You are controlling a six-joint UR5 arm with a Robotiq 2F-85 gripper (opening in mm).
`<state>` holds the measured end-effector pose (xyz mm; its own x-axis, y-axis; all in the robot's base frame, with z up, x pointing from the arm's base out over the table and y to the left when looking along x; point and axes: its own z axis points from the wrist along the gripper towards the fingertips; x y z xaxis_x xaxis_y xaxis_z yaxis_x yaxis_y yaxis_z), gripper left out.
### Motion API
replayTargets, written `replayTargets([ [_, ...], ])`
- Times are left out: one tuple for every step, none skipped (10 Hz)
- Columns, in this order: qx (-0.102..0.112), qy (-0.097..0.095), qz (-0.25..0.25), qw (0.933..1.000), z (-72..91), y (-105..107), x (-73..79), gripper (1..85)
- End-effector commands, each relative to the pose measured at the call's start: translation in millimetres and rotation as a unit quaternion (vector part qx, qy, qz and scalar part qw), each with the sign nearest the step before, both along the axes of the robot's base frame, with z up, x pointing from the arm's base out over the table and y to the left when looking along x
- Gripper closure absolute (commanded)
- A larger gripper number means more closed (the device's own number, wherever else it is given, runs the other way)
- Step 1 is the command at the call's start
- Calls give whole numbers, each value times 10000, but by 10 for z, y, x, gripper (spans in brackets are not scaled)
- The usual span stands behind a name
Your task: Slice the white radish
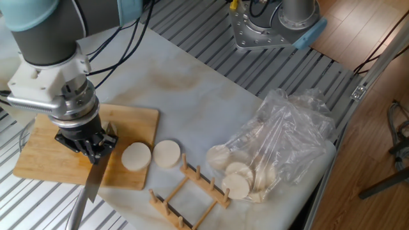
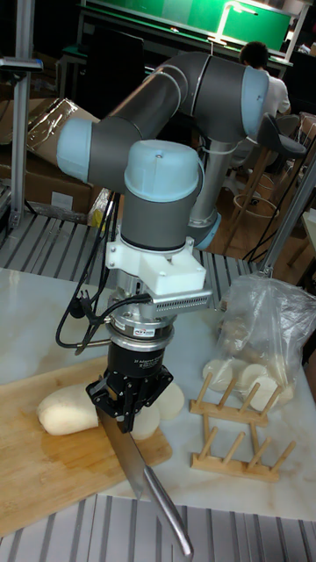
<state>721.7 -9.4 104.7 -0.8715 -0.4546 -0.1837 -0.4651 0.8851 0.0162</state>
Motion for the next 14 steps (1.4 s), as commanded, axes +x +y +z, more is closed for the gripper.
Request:
replayTargets([
  [-9,251,-186,9995,163,40,-71,843],
  [-120,344,-227,9991,259,15,-107,843],
  [-217,413,-256,9986,362,4,-138,843],
  [-324,473,-280,9980,445,-14,-171,843],
  [-347,542,-293,9975,499,-5,-217,843],
  [-430,594,-318,9968,569,-30,-266,843],
  [-584,588,-320,9960,652,-98,-282,843],
  [-649,595,-362,9955,725,-121,-292,843],
  [-676,656,-416,9947,776,-115,-318,843],
  [-739,645,-405,9944,808,-133,-313,843],
  [-693,632,-394,9948,815,-108,-306,843],
  [-668,587,-394,9953,824,-103,-283,843],
  [-651,511,-387,9958,854,-120,-242,843],
  [-681,440,-374,9960,931,-169,-195,843],
])
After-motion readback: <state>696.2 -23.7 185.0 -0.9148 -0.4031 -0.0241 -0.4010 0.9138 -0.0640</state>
